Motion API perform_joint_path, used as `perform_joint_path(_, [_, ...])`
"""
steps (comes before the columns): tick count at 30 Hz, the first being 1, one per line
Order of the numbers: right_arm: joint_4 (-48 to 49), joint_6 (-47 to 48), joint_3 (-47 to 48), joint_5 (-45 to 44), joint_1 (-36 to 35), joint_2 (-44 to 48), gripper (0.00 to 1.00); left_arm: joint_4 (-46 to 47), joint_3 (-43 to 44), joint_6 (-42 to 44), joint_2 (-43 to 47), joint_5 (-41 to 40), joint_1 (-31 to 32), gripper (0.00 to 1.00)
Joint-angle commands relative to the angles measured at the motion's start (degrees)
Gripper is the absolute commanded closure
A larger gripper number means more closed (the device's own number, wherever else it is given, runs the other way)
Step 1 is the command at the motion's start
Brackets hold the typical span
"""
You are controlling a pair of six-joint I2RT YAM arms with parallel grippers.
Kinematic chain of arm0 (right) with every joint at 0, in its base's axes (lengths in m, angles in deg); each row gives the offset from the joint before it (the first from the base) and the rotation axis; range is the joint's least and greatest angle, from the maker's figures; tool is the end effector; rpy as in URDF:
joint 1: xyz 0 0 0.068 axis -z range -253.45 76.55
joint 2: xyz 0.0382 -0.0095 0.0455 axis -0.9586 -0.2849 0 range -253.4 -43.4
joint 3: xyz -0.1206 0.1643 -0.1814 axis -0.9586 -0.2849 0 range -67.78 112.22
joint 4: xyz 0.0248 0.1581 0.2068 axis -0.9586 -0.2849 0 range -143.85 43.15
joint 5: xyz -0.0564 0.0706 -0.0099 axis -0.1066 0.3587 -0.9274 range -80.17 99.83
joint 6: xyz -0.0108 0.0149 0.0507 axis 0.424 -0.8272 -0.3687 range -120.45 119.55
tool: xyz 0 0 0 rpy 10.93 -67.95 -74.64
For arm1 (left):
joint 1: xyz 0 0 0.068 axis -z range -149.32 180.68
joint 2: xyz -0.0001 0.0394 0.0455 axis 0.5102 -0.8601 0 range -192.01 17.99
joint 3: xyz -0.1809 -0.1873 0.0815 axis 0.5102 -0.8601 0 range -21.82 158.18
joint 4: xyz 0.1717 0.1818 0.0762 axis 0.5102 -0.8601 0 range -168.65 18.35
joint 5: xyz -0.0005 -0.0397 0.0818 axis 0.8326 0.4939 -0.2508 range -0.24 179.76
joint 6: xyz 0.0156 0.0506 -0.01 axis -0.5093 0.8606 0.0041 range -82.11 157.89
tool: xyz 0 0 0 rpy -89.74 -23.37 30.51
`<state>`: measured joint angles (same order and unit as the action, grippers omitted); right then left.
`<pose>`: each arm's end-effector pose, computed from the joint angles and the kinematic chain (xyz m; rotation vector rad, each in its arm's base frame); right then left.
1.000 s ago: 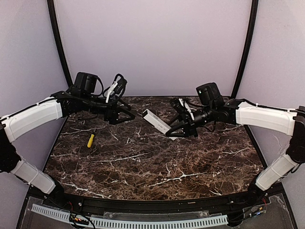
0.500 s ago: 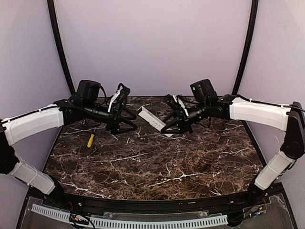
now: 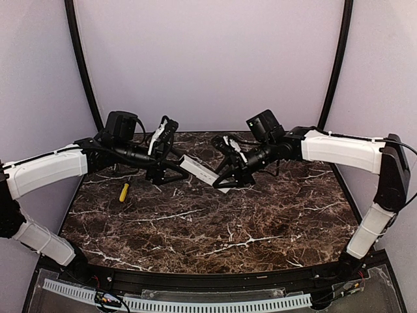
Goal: Unload the batteries from the remote control
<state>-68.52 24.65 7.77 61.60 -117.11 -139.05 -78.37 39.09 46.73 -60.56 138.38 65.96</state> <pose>0.2472 0.2745 0.2844 -1.6229 1.5326 1.2023 0.2360 -0.1997 0.3150 1.2499 1.5825 -1.1370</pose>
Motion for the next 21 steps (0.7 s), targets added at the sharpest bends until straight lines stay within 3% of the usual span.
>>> perform_joint_path(1, [-2.4, 1.5, 2.5, 0.3, -0.9, -1.4, 1.0, 1.0, -0.9, 1.0, 1.3, 0.9, 0.6, 0.24])
perform_joint_path(10, [-5.7, 2.7, 4.2, -0.2, -1.4, -2.9, 1.0, 0.6, -1.0, 1.3, 0.6, 1.3, 1.1, 0.27])
perform_joint_path(21, [-6.0, 2.8, 4.3, -0.4, -1.5, -3.0, 1.0, -0.1, -0.8, 1.8, 0.2, 1.1, 1.6, 0.52])
